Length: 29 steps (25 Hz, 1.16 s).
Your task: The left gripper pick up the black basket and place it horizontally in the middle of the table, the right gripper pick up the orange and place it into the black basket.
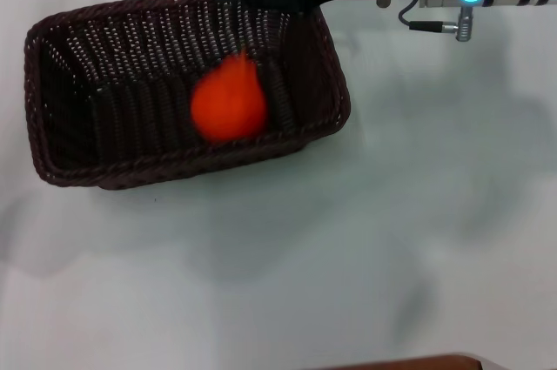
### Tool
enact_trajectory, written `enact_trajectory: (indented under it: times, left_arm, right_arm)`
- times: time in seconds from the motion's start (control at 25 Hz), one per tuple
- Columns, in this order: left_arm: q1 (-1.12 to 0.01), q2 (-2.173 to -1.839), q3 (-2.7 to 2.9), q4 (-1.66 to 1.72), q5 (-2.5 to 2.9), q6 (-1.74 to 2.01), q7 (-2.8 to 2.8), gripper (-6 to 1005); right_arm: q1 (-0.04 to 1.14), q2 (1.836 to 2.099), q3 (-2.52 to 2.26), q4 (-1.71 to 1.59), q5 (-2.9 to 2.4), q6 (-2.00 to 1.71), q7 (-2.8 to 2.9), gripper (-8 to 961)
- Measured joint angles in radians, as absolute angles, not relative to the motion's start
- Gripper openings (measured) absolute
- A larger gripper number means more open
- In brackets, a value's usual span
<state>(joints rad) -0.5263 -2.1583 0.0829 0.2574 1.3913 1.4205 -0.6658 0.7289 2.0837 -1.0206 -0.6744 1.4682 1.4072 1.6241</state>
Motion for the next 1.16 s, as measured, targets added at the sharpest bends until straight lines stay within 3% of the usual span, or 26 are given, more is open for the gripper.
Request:
enact_trajectory:
  times: [0.32, 0.56, 0.76, 1.16]
  left_arm:
    - [-0.523, -2.158, 0.083, 0.256, 1.390, 1.427, -0.666, 503]
    - [-0.521, -2.158, 0.081, 0.256, 1.385, 1.434, -0.666, 502]
    - [-0.515, -2.159, 0.075, 0.248, 1.384, 1.451, -0.666, 503]
    - [-0.511, -2.160, 0.065, 0.245, 1.384, 1.468, -0.666, 502]
  right_arm:
    - [0.672, 2.087, -1.010, -0.651, 1.643, 1.419, 1.449, 495]
    - [0.590, 2.088, -1.006, -0.568, 1.947, 1.421, 1.149, 744]
    - [0.542, 2.092, -0.936, -0.378, 2.256, 1.451, 0.804, 860]
    - [0.535, 2.097, -0.493, -0.132, 2.343, 1.503, 0.508, 856]
